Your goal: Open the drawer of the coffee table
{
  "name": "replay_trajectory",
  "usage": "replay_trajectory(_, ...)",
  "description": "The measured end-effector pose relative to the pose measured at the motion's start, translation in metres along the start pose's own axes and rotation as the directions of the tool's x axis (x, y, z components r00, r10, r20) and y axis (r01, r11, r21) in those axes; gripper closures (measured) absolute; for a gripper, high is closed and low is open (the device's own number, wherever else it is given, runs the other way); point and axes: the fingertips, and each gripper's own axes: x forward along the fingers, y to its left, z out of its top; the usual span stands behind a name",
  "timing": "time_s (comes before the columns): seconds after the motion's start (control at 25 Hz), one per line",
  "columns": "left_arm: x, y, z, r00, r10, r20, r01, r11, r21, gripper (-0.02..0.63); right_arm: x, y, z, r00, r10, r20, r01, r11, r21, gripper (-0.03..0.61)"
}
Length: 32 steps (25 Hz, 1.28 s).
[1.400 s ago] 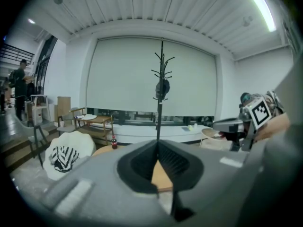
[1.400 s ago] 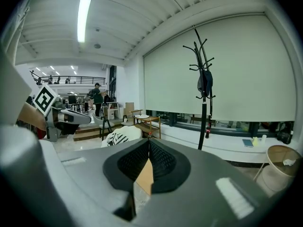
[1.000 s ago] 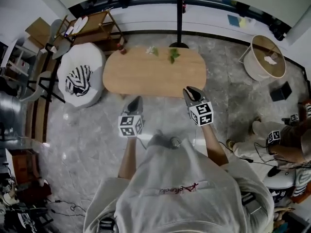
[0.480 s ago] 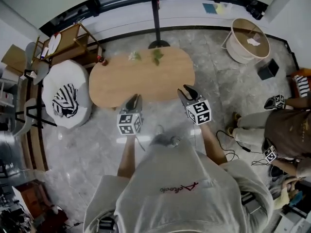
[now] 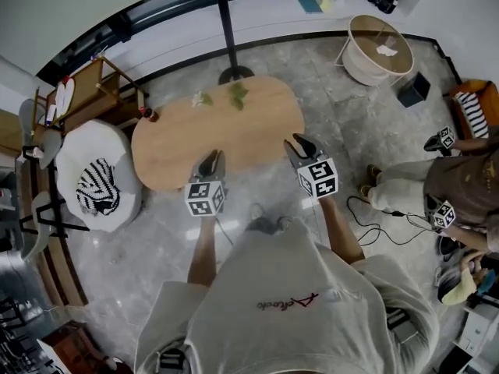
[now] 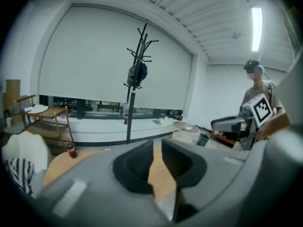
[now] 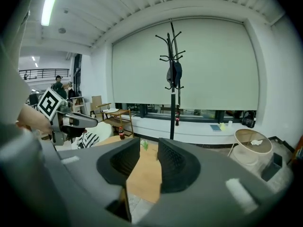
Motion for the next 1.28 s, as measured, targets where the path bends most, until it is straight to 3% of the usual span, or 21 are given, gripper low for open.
replay_trajectory(0.36,0.012,0.015,-0.029,0.998,-0.050,-0.045,0.049,0.998,-0.026,0.566,0.013,0.010,-0.025,0.998,-0.029,-0.062,0.031,0.999,0.027,0.465)
replay_trajectory(0.8,0.013,0.011,-0.079,0.993,-0.019,-0.116,0.012,0.998,-0.060,0.572,0.022,0.008,-0.066,0.994,0.020,-0.106,-0.014,0.998,0.056,0.468)
replay_trajectory(1.28,-0.018,-0.034,-0.169,0.980,0.039,-0.195,-0.058,0.994,-0.092,0.574,-0.017,0.016,-0.152,0.984,0.094,-0.152,-0.080,0.992,0.094,0.468)
